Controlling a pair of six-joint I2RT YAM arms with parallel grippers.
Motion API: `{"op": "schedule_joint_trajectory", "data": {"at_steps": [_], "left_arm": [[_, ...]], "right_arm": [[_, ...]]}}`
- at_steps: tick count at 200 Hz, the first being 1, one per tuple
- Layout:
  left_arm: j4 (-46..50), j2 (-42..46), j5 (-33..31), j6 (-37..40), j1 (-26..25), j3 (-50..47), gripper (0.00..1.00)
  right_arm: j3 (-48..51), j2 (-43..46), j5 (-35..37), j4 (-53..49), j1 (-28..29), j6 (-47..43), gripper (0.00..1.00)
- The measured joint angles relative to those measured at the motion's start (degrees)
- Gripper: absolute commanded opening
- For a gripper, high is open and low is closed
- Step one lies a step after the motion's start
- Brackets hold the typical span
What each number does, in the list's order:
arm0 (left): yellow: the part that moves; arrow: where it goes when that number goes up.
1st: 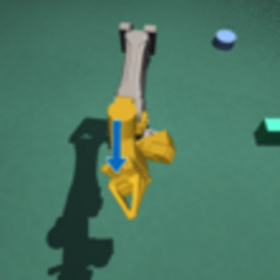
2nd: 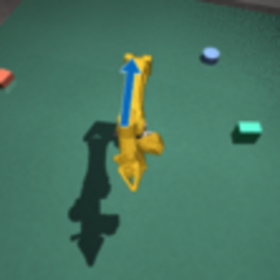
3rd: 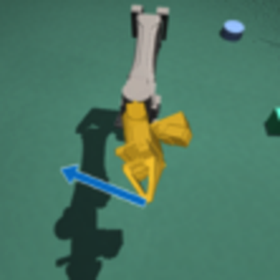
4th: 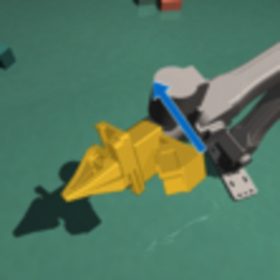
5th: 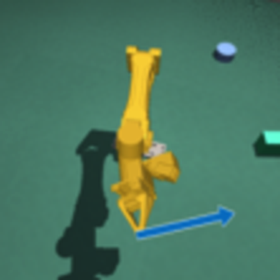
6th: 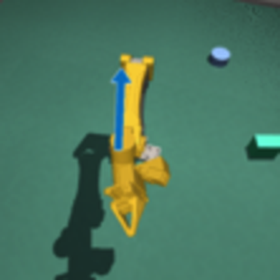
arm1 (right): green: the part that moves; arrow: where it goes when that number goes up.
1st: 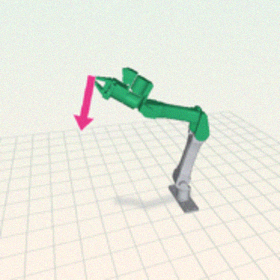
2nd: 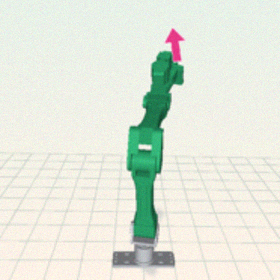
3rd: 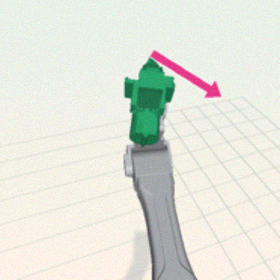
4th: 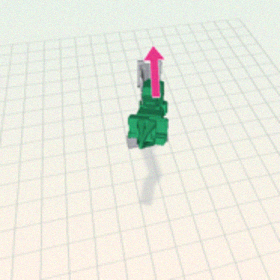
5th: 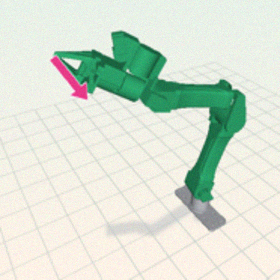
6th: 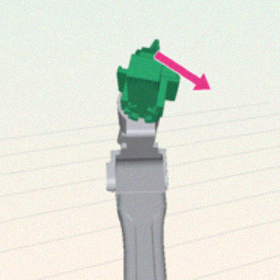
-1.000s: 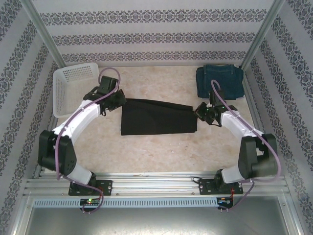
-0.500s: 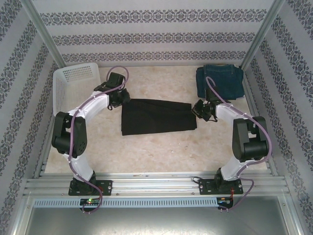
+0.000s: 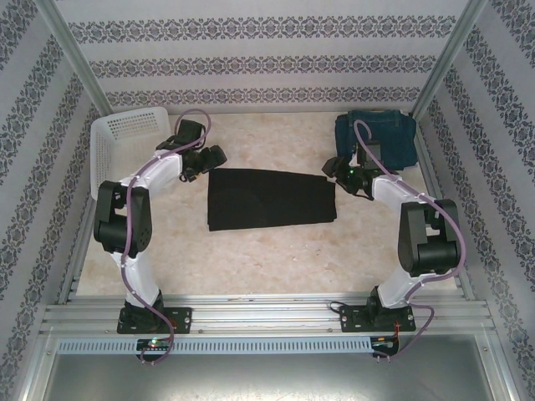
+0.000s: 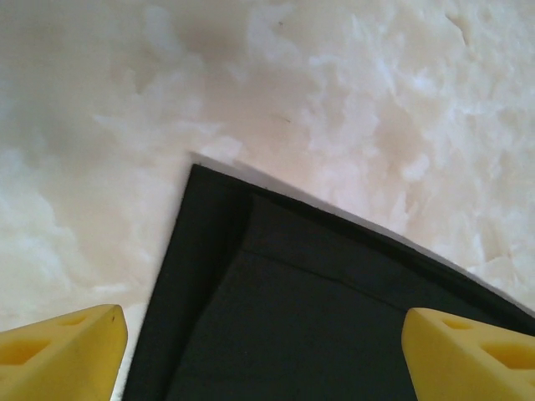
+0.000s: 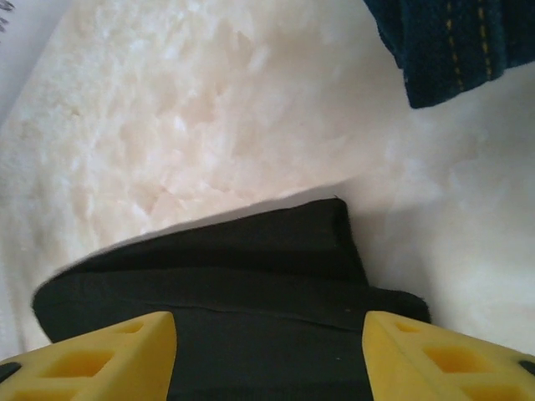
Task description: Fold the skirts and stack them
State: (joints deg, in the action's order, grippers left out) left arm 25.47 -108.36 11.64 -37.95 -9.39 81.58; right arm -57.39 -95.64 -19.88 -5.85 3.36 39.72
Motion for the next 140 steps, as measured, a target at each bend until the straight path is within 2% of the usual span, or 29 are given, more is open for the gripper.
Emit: {"op": "schedule_joint_trajectory", "data": {"at_steps": [21, 41, 80, 140], "left_arm": [[0.35, -1.7, 3.17, 3.61, 0.02, 1.29, 0.71], [1.25, -4.7, 3.37, 8.07, 0.0, 3.52, 0.61], [3.72, -10.29, 1.99, 15.1, 0.02, 7.58, 0.59], [5.18, -14.99, 2.6, 17.92, 0.02, 12.55, 0.43]], "right_arm": [[-0.46, -0.57, 0.02, -2.45, 0.0, -4.61, 0.74], [-1.4, -2.25, 0.0, -4.0, 0.0, -8.59, 0.75], [-1.49, -3.58, 0.09, -5.97, 0.0, -12.79, 0.74], [-1.49, -5.4, 0.11, -5.97, -0.02, -15.04, 0.7]]}}
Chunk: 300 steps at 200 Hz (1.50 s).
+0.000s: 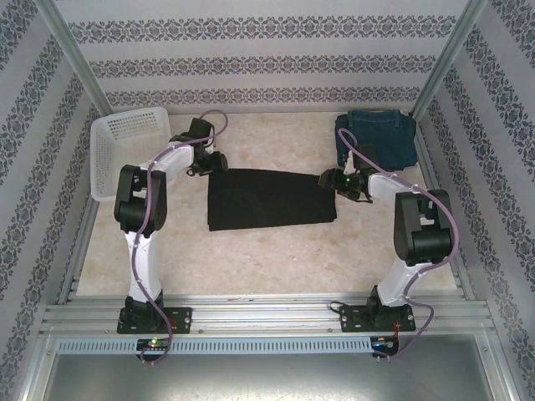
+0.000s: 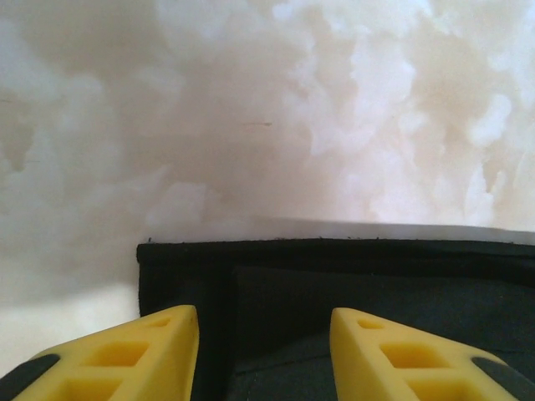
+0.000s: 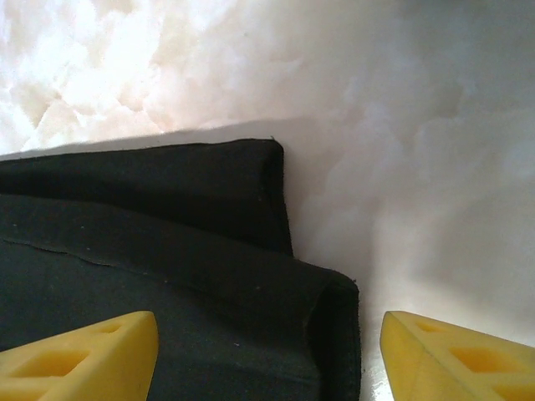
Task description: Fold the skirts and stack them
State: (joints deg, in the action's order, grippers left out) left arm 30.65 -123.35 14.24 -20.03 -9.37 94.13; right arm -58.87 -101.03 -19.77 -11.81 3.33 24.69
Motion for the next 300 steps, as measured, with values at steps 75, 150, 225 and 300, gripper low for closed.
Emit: {"op": "schedule_joint_trajectory", "data": {"at_steps": [75, 150, 225, 300], "left_arm": [[0.24, -0.5, 3.15, -0.11, 0.0, 0.02, 0.14], [1.38, -0.48, 2.32, -0.37, 0.0, 0.02, 0.0], [5.46, 12.44, -1.22, -4.7, 0.0, -7.02, 0.0], [8.7, 20.26, -5.07, -9.01, 0.0, -11.3, 0.0]], "right_arm": [[-1.07, -2.12, -0.04, 0.42, -0.13, -1.11, 0.65], [-2.47, -4.48, -0.92, 1.84, -0.13, -2.03, 0.18], [-2.45, 0.63, -4.26, 1.31, -0.11, -2.38, 0.0], [-6.75, -0.39, -9.03, -0.35, 0.11, -2.43, 0.0]]}}
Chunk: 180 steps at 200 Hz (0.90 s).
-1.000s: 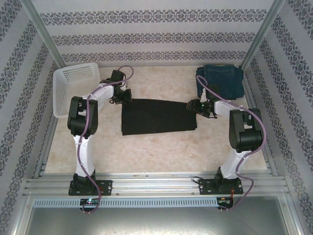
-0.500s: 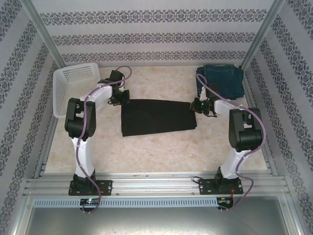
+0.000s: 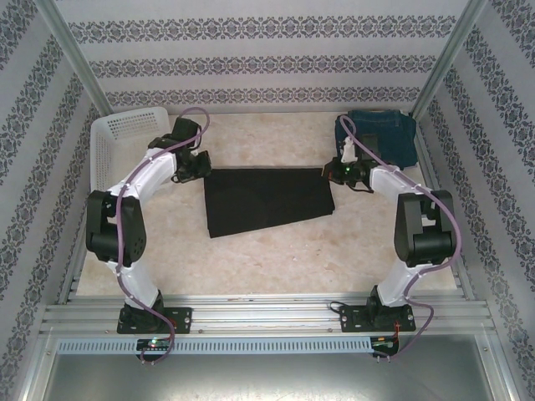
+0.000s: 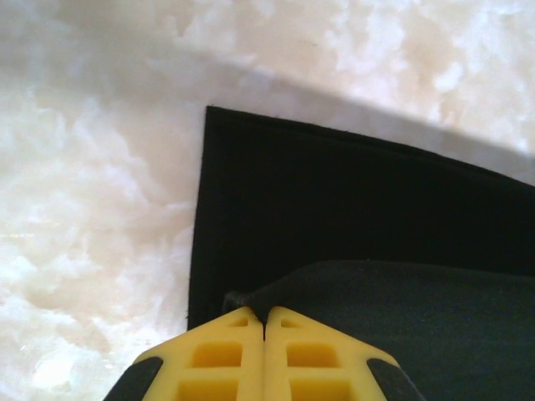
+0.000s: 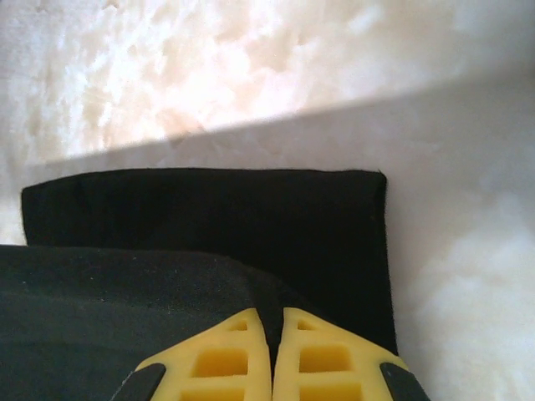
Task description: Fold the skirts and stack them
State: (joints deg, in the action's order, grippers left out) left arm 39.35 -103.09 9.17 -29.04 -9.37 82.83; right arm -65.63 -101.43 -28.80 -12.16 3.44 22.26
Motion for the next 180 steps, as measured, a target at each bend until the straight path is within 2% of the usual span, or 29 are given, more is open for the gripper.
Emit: {"op": "schedule_joint_trajectory", "data": {"at_steps": [32, 78, 157, 180], "left_arm": [[0.46, -2.58, -1.33, -0.15, 0.15, 0.74, 0.0], [1.14, -11.65, -4.37, -0.15, 0.44, 8.02, 0.0], [1.55, -4.63, -5.33, -1.29, 1.68, 3.41, 0.0], [1.38, -5.4, -5.16, -1.49, 3.45, 3.43, 0.0]], "right_arm": [[-5.81, -5.73, -0.33, -1.05, 1.2, -0.17, 0.0], [-8.41, -10.43, 0.42, -1.66, 1.6, 0.72, 0.0], [-10.6, -8.68, -0.33, -2.29, 2.25, 1.55, 0.01], [-14.45, -10.25, -2.21, -2.36, 2.73, 1.79, 0.05]]}}
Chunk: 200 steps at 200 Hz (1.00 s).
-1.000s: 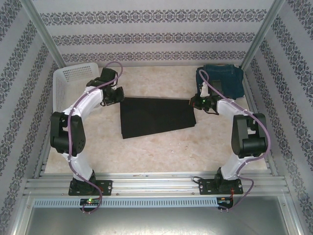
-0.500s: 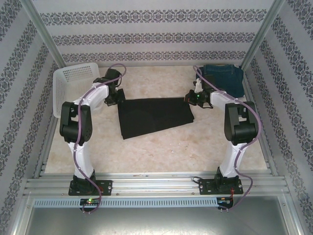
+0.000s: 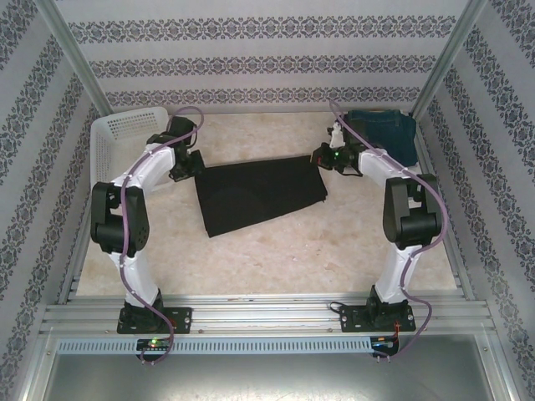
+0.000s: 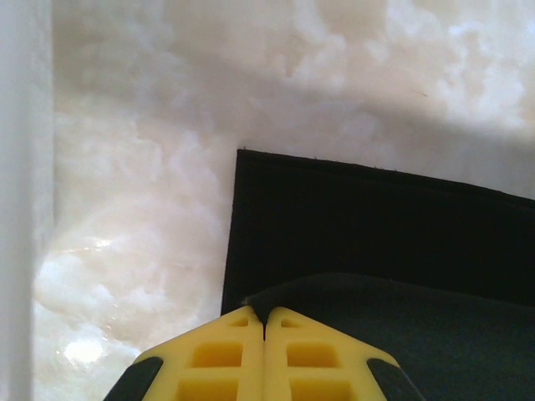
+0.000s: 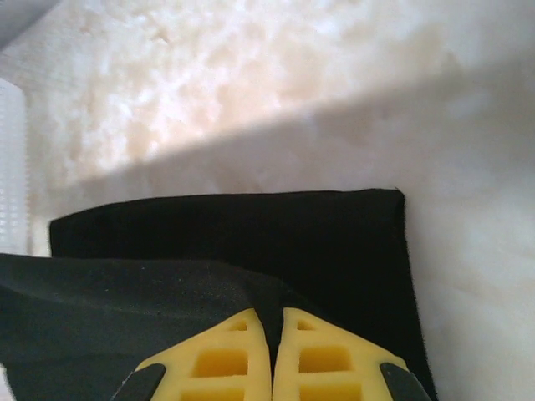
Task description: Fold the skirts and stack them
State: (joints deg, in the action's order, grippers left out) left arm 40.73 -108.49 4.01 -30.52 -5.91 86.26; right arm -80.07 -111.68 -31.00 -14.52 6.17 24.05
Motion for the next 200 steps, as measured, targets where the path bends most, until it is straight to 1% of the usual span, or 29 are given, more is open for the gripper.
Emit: {"op": "schedule_joint_trajectory", "data": {"at_steps": [17, 21, 27, 34, 43, 53, 64, 71, 80, 85, 90, 93, 95, 98, 116, 138, 161, 174, 200], "left_arm": [[0.0, -1.7, -0.2, -0.02, 0.7, 0.22, 0.03], [-0.02, -2.1, -0.33, -0.02, 0.76, 0.22, 0.06], [0.0, -2.73, -0.61, -0.02, 0.85, 0.22, 0.14], [-0.02, -3.43, -1.01, -0.2, 0.92, 0.22, 0.17], [-0.02, -4.13, -1.42, -0.35, 1.07, 0.22, 0.22], [-0.07, -4.76, -1.7, -0.74, 1.36, 0.22, 0.36], [-0.02, -5.11, -1.7, -0.63, 1.66, 0.22, 0.5], [-0.02, -5.2, -1.49, -0.87, 1.9, 0.24, 0.57], [-0.04, -5.16, -1.05, -1.49, 1.95, 0.26, 0.63], [-0.09, -5.01, -0.83, -1.36, 1.95, 0.31, 0.66], [-0.15, -4.79, -0.48, -1.42, 1.9, 0.31, 0.67], [-0.22, -4.66, -0.2, -1.66, 1.86, 0.31, 0.67], [-0.22, -4.52, 0.07, -1.66, 1.84, 0.31, 0.67], [-0.26, -4.24, 0.28, -1.66, 1.75, 0.28, 0.67], [-0.68, -2.03, 2.58, -1.79, 1.11, 0.26, 0.68], [-1.73, 1.22, 6.38, -2.43, -0.35, 0.13, 0.68], [-4.31, 3.34, 11.76, -3.45, -2.71, -1.16, 0.68], [-6.03, 3.5, 15.1, -4.5, -3.98, -2.62, 0.68], [-10.43, 3.45, 20.92, -7.39, -5.4, -8.61, 0.68]], "right_arm": [[-3.67, -3.41, -1.55, 0.15, 0.52, 0.0, 0.09], [-4.39, -4.17, -1.68, 0.11, 0.66, 0.0, 0.1], [-5.55, -5.68, -2.01, 0.11, 0.85, 0.0, 0.12], [-6.62, -7.17, -2.19, -0.07, 1.16, 0.02, 0.18], [-7.96, -9.03, -2.16, -0.48, 1.51, 0.09, 0.27], [-8.98, -10.51, -1.64, -0.9, 1.68, -0.28, 0.37], [-9.38, -11.06, -0.13, -1.25, 1.88, 0.5, 0.56], [-9.38, -11.06, 0.83, -1.53, 1.97, 0.81, 0.65], [-9.35, -10.71, 2.23, -1.49, 1.97, 0.79, 0.76], [-9.11, -10.34, 3.02, -1.4, 1.97, 1.22, 0.79], [-8.59, -9.75, 3.87, -1.27, 1.97, 1.4, 0.83], [-8.2, -9.27, 4.26, -1.22, 1.97, 0.87, 0.88], [-7.87, -8.9, 4.61, -1.29, 1.97, 1.05, 0.94], [-7.39, -8.28, 5.18, -1.38, 1.95, 1.07, 0.97], [-4.52, -4.42, 7.23, -2.36, 1.86, -0.5, 0.98], [-2.93, -1.92, 6.05, -4.31, 1.11, -3.82, 0.94], [-2.93, -2.62, 2.51, -8.02, -0.07, -8.0, 0.88], [-3.34, -3.93, 0.7, -10.93, -0.35, -10.21, 0.87], [-4.79, -7.17, -0.98, -15.04, -0.42, -12.52, 0.85]]}}
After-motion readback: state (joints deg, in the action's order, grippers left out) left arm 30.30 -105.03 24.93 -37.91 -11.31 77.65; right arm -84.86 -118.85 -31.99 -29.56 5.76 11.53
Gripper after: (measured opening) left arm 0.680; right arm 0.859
